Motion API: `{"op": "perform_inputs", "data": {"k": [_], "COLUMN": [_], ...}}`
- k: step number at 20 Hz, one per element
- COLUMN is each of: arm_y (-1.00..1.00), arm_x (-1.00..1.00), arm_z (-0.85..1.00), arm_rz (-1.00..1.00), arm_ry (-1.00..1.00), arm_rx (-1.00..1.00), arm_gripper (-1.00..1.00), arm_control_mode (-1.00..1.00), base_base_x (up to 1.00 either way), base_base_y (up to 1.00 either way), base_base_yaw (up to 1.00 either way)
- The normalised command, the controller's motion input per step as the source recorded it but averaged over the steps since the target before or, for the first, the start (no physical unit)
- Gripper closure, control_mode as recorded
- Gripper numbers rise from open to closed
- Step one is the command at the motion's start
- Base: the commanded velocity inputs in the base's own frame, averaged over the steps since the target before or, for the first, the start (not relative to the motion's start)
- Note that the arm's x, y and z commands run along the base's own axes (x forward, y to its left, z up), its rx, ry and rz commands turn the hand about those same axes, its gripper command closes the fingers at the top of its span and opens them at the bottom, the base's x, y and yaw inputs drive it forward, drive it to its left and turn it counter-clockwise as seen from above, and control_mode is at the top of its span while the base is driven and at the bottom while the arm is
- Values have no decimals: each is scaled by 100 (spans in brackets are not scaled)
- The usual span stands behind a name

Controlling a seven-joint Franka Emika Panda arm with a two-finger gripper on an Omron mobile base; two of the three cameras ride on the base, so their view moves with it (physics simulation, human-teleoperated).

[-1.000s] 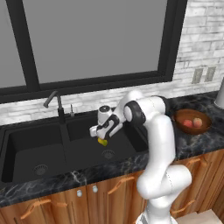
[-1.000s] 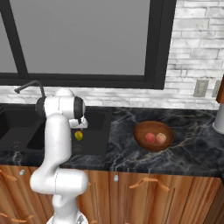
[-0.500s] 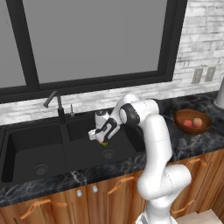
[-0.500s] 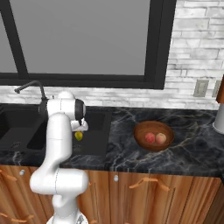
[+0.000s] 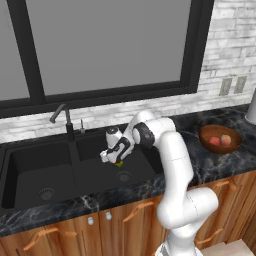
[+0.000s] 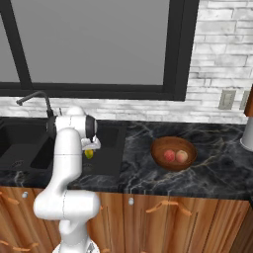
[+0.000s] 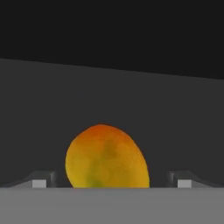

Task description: Pick the peachs from the cabinet and place them in one bowl. Pick the mango from the sink and place it in the other bowl.

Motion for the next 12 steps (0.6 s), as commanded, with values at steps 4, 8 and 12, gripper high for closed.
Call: {"op": "perform_inputs", "data": {"k": [4, 8, 12], "arm_y": [0, 0, 0], "arm_x": [20, 15, 6], "arm_z": [-23, -26, -30], "arm_rz": [0, 0, 0], "arm_ry": [3, 5, 9], "arm_rx": [-5, -4, -3], "arm_gripper": [-100, -100, 100], "arm_control_mode": [-100, -100, -100], "base_base_x": [0, 0, 0], "base_base_y": [0, 0, 0], "base_base_yaw": [0, 0, 0]}}
